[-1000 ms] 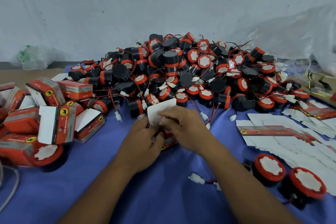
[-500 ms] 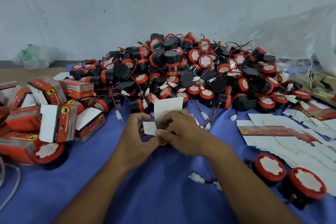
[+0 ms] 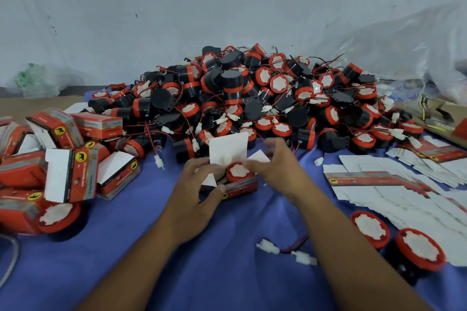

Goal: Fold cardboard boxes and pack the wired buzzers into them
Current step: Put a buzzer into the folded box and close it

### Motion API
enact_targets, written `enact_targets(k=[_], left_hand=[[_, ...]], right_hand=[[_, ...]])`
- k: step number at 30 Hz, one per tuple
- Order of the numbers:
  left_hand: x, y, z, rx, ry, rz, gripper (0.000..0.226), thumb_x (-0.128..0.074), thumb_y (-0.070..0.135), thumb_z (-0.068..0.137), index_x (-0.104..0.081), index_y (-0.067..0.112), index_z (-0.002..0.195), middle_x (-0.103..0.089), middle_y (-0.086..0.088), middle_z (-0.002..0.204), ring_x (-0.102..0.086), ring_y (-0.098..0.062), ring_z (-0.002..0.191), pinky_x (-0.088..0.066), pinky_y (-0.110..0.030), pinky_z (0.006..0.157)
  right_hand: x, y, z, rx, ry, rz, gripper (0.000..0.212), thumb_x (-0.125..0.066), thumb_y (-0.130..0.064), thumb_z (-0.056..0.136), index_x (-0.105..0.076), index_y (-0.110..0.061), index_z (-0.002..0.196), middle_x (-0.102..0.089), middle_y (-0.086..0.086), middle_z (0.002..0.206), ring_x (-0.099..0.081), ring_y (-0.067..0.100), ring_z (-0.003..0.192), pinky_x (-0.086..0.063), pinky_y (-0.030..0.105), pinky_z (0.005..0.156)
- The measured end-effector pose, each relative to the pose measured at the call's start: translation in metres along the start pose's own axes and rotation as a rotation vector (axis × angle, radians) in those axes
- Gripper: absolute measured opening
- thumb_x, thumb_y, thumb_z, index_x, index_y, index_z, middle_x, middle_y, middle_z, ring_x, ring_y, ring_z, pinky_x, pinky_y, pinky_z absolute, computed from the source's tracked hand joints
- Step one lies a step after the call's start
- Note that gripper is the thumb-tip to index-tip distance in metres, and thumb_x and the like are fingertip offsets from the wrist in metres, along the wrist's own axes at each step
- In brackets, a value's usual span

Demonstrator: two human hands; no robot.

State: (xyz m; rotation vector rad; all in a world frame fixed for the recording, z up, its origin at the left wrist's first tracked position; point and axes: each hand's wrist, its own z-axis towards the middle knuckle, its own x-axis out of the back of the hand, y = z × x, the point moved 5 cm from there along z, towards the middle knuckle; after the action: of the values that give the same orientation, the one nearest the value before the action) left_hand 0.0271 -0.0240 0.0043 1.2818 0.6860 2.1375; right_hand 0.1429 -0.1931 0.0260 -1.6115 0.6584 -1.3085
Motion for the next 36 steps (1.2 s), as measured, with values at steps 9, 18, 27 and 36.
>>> enact_targets(k=[9, 18, 27, 36], left_hand=[[0.011, -0.016, 0.0, 0.215, 0.229, -0.385, 0.062, -0.083, 0.014, 0.078, -0.044, 0.033, 0.122, -0.061, -0.001, 0.122, -0.068, -0.015, 0.101, -0.058, -0.038, 0.089], [0.015, 0.001, 0.001, 0.005, 0.251, -0.089, 0.052, -0.078, 0.013, 0.082, -0.053, 0.028, 0.125, -0.047, 0.008, 0.127, -0.058, -0.015, 0.108, -0.053, -0.027, 0.089], [0.007, 0.004, -0.001, -0.002, 0.169, -0.094, 0.059, -0.076, 0.015, 0.086, -0.052, 0.023, 0.139, -0.058, 0.021, 0.117, -0.056, 0.006, 0.102, -0.043, -0.005, 0.084], [0.004, 0.005, 0.001, -0.06, 0.137, -0.058, 0.049, -0.072, 0.015, 0.089, -0.054, 0.021, 0.135, -0.047, 0.016, 0.143, -0.04, 0.008, 0.131, -0.04, -0.011, 0.101]], right_hand=[[-0.016, -0.006, -0.003, 0.151, 0.073, -0.081, 0.041, -0.081, -0.026, 0.081, -0.052, -0.021, 0.109, -0.061, -0.006, 0.095, -0.06, 0.011, 0.084, -0.052, 0.025, 0.07], [-0.034, -0.02, -0.012, 0.446, -0.033, -0.387, 0.047, -0.049, -0.009, 0.097, -0.052, -0.024, 0.141, -0.038, 0.004, 0.125, -0.034, 0.021, 0.114, -0.033, 0.024, 0.099], [-0.048, -0.025, -0.019, 0.443, -0.011, -0.494, 0.033, -0.048, -0.025, 0.101, -0.063, -0.032, 0.13, -0.03, 0.008, 0.139, -0.025, 0.029, 0.123, -0.024, 0.032, 0.104], [-0.051, -0.016, -0.02, 0.313, 0.103, -0.055, 0.023, -0.057, -0.009, 0.093, -0.06, -0.018, 0.113, -0.038, 0.003, 0.13, -0.043, 0.026, 0.123, -0.044, 0.04, 0.102]])
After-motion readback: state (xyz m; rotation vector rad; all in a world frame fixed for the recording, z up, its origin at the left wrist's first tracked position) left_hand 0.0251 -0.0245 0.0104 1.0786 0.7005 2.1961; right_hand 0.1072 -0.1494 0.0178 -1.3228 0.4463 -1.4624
